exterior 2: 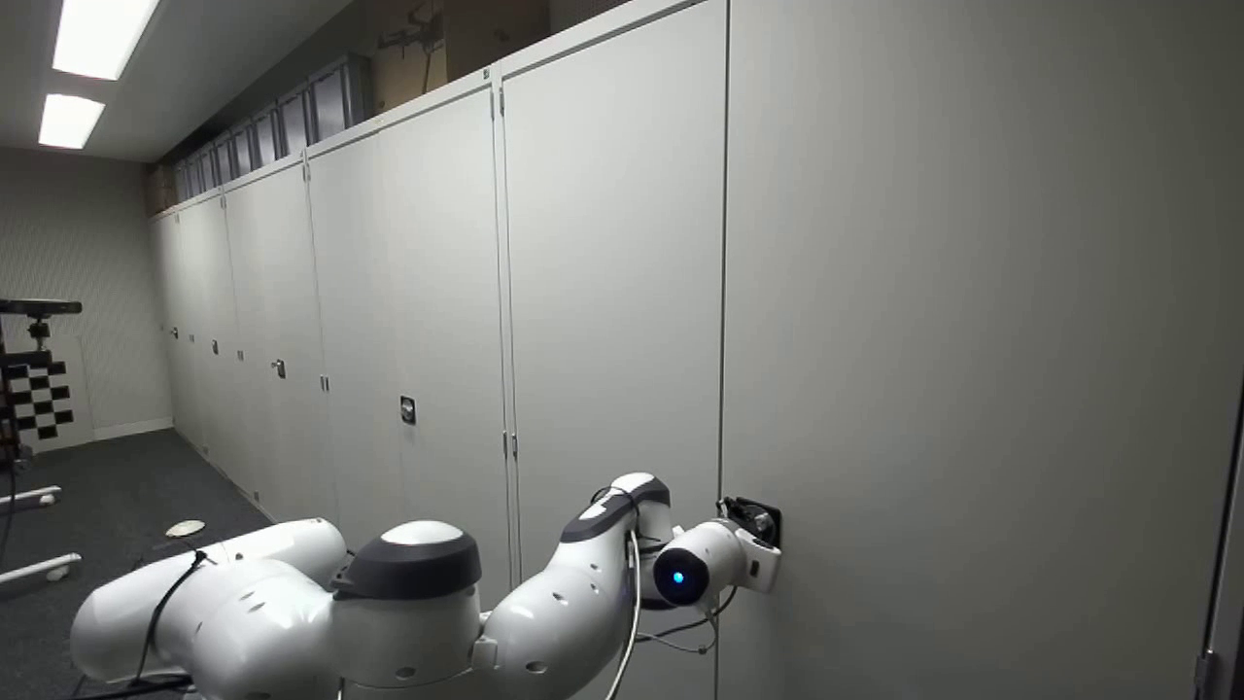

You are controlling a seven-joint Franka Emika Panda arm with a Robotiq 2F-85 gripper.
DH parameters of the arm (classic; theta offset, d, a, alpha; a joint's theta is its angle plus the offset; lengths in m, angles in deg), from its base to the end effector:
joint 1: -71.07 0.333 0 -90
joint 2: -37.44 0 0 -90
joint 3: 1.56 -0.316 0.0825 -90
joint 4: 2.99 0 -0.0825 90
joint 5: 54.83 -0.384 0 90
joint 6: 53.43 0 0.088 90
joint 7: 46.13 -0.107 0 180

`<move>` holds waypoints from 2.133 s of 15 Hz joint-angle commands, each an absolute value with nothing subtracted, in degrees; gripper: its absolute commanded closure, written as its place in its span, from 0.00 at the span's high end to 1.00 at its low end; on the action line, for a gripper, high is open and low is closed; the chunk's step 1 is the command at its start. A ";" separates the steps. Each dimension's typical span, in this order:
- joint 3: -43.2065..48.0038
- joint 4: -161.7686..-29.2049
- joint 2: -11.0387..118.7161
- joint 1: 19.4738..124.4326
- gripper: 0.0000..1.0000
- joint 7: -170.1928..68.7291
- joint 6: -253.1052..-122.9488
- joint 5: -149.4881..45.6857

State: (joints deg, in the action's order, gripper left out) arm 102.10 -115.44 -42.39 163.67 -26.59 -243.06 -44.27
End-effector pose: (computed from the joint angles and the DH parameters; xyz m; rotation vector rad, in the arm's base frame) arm 0.5939 -0.2960 0.2678 -1.9282 0.6893 -1.3447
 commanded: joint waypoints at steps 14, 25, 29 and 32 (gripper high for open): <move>95.55 -119.73 -46.84 162.50 0.08 -32.02 -245.36 -45.62; 94.39 -120.76 -46.85 161.93 0.08 -34.24 -245.61 -46.09; 93.92 -120.99 -46.85 161.83 0.08 -34.98 -245.49 -46.46; 93.80 -120.90 -46.85 161.79 0.08 -35.39 -245.37 -46.83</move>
